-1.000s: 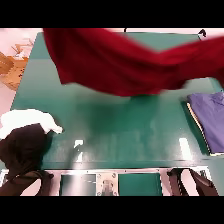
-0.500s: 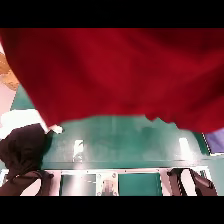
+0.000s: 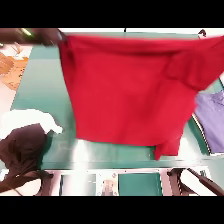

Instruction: Fold the shirts.

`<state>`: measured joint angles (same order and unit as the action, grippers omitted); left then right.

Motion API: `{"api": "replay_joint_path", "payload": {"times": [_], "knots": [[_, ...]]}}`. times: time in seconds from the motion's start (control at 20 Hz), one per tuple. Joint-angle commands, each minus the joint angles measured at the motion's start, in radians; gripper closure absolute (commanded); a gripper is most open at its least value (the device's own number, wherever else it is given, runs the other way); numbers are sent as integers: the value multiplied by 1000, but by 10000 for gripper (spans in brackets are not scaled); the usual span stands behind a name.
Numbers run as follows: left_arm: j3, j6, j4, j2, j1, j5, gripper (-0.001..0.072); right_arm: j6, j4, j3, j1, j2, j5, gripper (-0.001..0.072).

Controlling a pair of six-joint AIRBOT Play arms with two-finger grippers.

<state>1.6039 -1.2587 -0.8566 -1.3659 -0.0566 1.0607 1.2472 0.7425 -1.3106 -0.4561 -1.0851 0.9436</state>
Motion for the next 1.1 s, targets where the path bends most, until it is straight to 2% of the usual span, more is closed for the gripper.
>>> {"api": "replay_joint_path", "payload": {"times": [0.0,0.25,0.4,0.55,0.6,0.65,0.7,0.8,0.85,0.9,0.95,1.0,1.05], "knots": [[-52,4,31,-240,0,-32,681,-37,-10,79,95,-249,-80,687],[-51,64,157,-426,0,-211,682,-37,-10,20,148,-514,-192,687],[-48,64,151,-450,0,-293,681,-37,-10,-48,148,-594,-196,687],[-48,94,149,-452,0,-317,681,-37,-9,-80,146,-607,-195,686],[-48,93,149,-451,0,-316,668,-37,-9,-86,145,-607,-193,606],[-45,90,150,-451,0,-306,357,-37,-5,-94,139,-606,-180,453],[-34,80,151,-450,9,-260,-1,-36,3,-107,123,-602,-143,391],[38,51,140,-449,64,-62,14,-35,22,-135,63,-578,-28,409],[82,46,130,-449,103,54,17,-35,29,-138,18,-555,38,489],[123,14,119,-449,148,175,163,-35,33,-135,-25,-532,98,547],[150,-5,116,-449,186,277,558,-36,40,-119,-67,-504,150,639],[169,-25,116,-449,220,366,682,-36,45,-88,-102,-471,180,687],[172,-48,115,-446,242,426,683,-36,48,-44,-127,-433,184,687]]}}
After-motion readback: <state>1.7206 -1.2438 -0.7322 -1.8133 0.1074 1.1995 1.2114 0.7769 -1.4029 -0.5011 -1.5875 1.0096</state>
